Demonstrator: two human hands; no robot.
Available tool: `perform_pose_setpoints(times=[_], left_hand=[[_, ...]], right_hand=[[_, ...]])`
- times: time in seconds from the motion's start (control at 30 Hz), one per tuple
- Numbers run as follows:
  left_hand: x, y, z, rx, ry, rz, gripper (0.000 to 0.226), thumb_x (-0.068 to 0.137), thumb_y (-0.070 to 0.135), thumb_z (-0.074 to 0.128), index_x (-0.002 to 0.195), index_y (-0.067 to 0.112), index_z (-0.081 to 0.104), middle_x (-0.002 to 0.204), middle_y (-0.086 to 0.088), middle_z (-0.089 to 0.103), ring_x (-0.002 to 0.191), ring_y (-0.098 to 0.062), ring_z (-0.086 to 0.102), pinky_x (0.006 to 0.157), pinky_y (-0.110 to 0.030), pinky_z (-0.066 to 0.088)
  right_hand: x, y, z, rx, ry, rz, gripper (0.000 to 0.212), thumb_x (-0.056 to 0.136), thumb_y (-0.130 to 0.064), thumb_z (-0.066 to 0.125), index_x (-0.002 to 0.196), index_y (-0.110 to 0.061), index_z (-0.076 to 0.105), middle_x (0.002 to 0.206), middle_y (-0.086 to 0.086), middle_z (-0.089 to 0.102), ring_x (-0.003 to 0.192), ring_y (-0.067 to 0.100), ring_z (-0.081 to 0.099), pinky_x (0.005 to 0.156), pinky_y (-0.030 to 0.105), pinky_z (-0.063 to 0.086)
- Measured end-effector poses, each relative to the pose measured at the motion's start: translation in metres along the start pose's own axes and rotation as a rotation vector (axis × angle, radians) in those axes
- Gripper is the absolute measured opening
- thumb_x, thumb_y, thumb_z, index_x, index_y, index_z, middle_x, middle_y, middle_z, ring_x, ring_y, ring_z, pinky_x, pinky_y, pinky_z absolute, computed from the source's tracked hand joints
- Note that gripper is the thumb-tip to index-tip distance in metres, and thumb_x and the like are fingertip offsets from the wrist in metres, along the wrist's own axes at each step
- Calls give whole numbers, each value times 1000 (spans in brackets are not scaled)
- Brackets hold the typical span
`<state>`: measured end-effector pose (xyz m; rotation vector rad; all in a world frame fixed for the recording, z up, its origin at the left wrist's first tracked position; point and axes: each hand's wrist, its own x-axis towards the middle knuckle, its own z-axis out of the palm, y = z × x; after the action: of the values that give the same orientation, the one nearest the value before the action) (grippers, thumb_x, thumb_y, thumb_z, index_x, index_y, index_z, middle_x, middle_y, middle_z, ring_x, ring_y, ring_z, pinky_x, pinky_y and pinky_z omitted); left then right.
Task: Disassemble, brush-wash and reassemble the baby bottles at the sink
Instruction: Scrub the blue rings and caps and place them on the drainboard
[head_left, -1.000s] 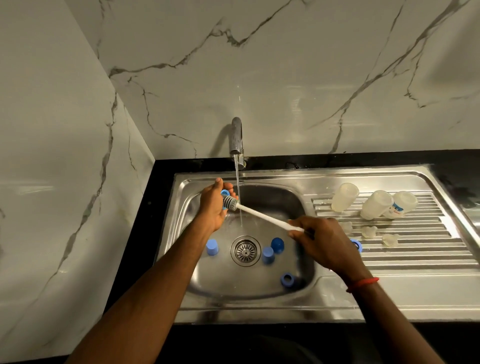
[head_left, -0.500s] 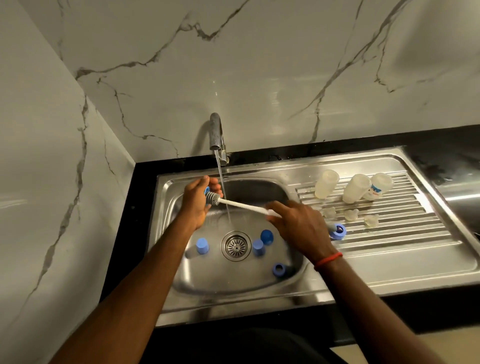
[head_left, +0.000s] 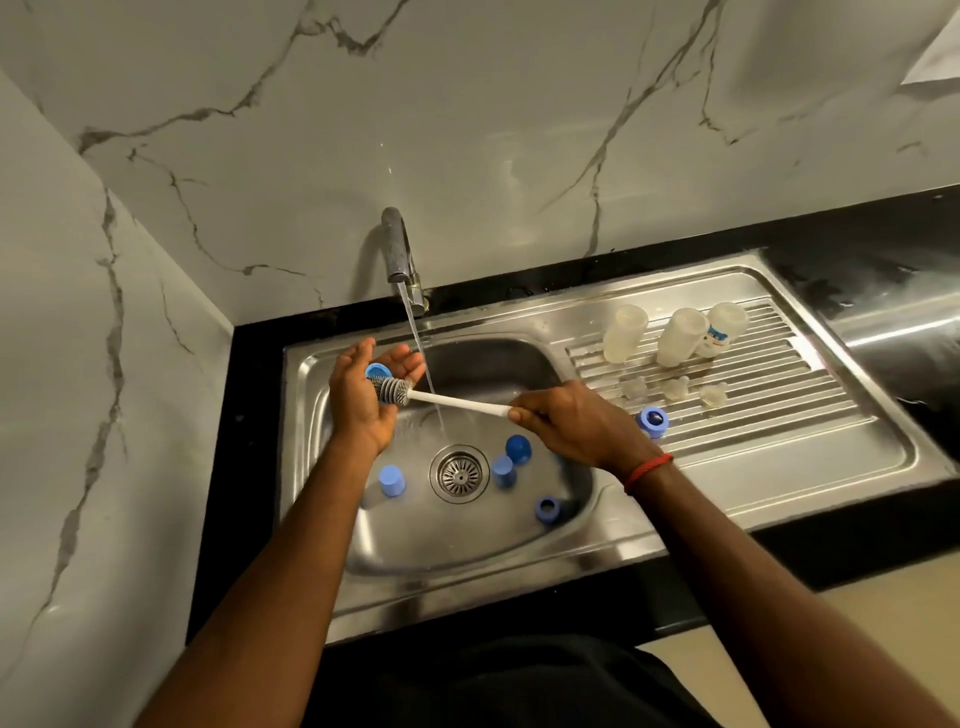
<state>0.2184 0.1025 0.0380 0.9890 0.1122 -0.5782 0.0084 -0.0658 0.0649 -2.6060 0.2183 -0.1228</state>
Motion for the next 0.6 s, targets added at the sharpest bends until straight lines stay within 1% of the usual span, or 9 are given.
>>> perform_pose_setpoints(times=[0.07, 0.13, 0.17, 0.27, 0.33, 0.4, 0.5, 0.57, 0.6], left_hand=[[-3, -4, 1, -90, 28, 14, 8, 102, 10, 47, 98, 14, 53, 83, -20, 67, 86, -41, 72, 78, -51, 60], [-4, -11, 1, -148, 44, 7, 10, 100, 5, 47, 98, 13, 53, 82, -19, 64, 88, -41, 72, 78, -50, 60], [-5, -14, 2, -165, 47, -6, 8, 99, 6, 48, 100, 12, 53, 83, -19, 65, 88, -40, 72, 77, -49, 60], [-13, -26, 4, -145, 40, -49, 8, 99, 7, 48, 105, 10, 51, 84, -19, 66, 87, -40, 73, 77, -48, 60], [-16, -29, 5, -98, 37, -34, 14, 97, 2, 45, 101, 13, 51, 82, -17, 66, 83, -39, 73, 78, -49, 61], [-17, -31, 6, -41, 34, -17, 20, 95, -2, 41, 98, 14, 51, 79, -15, 66, 81, -38, 73, 80, -49, 61], [-16, -41, 3, 42, 33, -9, 20, 92, -3, 40, 91, 10, 55, 78, -15, 66, 84, -40, 73, 82, -49, 60], [-20, -49, 5, 39, 79, -57, 18, 92, 2, 41, 82, 7, 56, 76, -12, 65, 84, -36, 73, 80, -46, 60], [-23, -54, 9, 29, 111, -98, 20, 92, 5, 42, 78, 8, 55, 72, -10, 64, 79, -32, 73, 78, -43, 59]], right_hand=[[-6, -2, 2, 41, 26, 70, 35, 101, -43, 49, 105, -17, 71, 70, -1, 63, 60, 14, 58, 60, 32, 52], [-13, -6, 4, 32, 103, 132, 31, 99, -43, 55, 104, -19, 73, 66, -5, 59, 57, 11, 54, 55, 25, 44], [-15, -7, 5, 1, 154, 161, 29, 97, -45, 57, 103, -22, 73, 66, -5, 60, 57, 11, 54, 54, 24, 43], [-25, -6, 11, -144, 297, 244, 26, 94, -49, 61, 105, -30, 74, 73, -2, 69, 64, 16, 62, 58, 27, 49], [-29, -7, 14, -245, 347, 254, 24, 93, -48, 63, 106, -30, 73, 77, 1, 71, 69, 21, 65, 59, 27, 44], [-31, -7, 14, -345, 350, 211, 23, 93, -46, 64, 106, -30, 73, 79, 4, 71, 73, 24, 67, 62, 28, 41], [-30, -1, 10, -438, 322, 49, 27, 95, -45, 61, 111, -26, 72, 83, 6, 71, 73, 25, 68, 62, 27, 39], [-27, 4, 4, -521, 338, -49, 26, 94, -45, 63, 106, -24, 73, 80, 5, 69, 69, 24, 67, 58, 26, 37], [-26, 5, -1, -568, 354, -75, 24, 92, -45, 65, 102, -24, 73, 78, 4, 69, 68, 22, 66, 57, 26, 37]])
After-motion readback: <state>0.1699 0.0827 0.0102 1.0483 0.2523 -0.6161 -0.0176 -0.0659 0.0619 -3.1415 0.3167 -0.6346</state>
